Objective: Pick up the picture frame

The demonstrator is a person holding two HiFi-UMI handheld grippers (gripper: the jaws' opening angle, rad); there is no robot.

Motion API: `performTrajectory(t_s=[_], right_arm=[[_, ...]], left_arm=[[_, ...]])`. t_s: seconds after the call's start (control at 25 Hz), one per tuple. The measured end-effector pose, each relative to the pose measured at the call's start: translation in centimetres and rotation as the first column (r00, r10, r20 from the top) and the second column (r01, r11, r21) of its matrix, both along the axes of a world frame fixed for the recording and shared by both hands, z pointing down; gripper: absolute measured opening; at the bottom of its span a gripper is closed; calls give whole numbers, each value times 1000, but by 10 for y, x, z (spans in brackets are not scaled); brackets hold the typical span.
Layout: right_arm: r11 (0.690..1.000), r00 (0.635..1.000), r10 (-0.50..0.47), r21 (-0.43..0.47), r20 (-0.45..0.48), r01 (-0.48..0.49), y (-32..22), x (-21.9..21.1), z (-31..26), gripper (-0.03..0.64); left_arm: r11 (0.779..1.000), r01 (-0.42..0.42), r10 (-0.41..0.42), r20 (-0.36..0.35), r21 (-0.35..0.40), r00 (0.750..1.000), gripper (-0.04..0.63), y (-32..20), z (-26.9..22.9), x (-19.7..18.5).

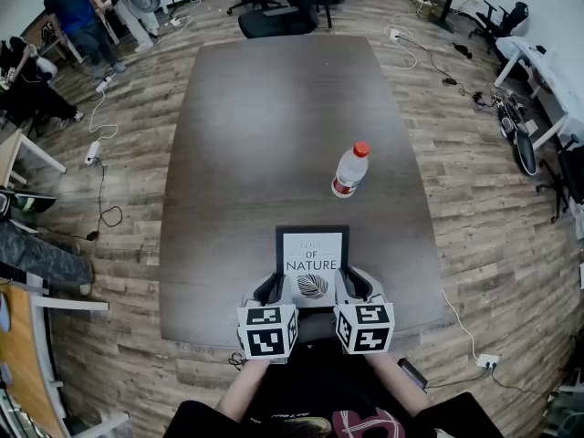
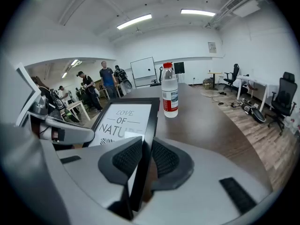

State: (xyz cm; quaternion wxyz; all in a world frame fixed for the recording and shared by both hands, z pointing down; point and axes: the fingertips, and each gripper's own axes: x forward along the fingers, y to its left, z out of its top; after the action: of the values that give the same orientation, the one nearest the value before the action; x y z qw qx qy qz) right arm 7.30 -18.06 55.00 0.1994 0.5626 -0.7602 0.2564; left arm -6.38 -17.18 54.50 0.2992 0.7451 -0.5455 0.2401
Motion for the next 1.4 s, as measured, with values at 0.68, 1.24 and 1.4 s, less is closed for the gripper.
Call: performTrajectory(t_s=[0.68, 1.24, 1.4], right_arm=[[994, 1000, 25, 110, 17, -27, -8, -1, -48, 77], [979, 999, 36, 199, 30, -41, -13, 3, -84, 77], [974, 999, 40, 223, 35, -47, -12, 5, -96, 78]], left_arm=[[993, -12, 12, -7, 121, 1000, 75, -10, -46, -2], [973, -27, 29, -7, 229, 1000, 77, -16, -84, 2], [966, -32, 35, -5, 258, 999, 77, -17, -95, 4]])
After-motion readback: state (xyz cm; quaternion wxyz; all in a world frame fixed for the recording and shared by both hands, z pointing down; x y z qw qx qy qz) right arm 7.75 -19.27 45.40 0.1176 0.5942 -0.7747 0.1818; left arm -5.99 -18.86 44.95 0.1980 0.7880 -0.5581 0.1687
